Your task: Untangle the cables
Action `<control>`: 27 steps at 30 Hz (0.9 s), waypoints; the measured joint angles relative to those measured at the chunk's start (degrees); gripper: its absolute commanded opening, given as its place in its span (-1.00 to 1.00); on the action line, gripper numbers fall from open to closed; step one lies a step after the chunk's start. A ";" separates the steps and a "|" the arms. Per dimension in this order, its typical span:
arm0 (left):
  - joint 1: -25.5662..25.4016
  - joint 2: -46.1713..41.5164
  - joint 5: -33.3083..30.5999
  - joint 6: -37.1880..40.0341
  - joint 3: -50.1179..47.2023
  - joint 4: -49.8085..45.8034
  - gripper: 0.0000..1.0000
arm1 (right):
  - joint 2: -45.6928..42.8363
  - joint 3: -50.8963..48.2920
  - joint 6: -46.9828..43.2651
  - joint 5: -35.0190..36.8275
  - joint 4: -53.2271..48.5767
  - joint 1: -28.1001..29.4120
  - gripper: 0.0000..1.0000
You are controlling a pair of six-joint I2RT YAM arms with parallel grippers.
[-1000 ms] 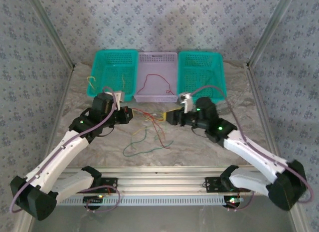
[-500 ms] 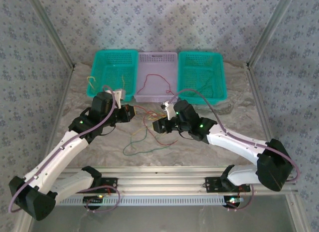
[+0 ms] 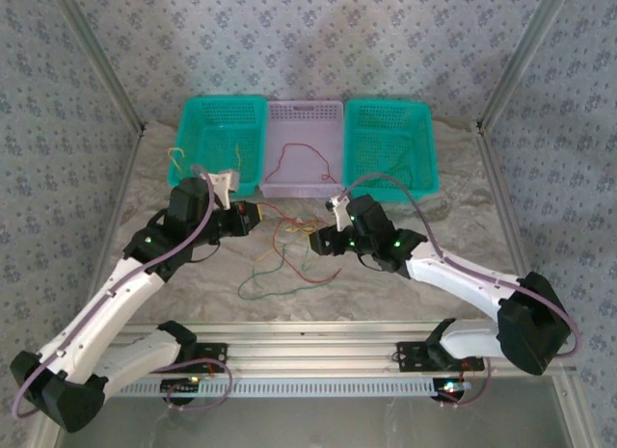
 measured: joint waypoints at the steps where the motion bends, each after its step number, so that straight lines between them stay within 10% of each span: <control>1: -0.02 -0.15 0.42 -0.35 0.57 0.15 -1.00 | 0.00 -0.59 0.02 -0.44 1.20 0.52 0.08; 27: -2.43 -1.20 2.84 -5.66 1.66 2.91 -1.00 | 2.71 -3.26 16.17 -5.86 25.53 0.39 0.05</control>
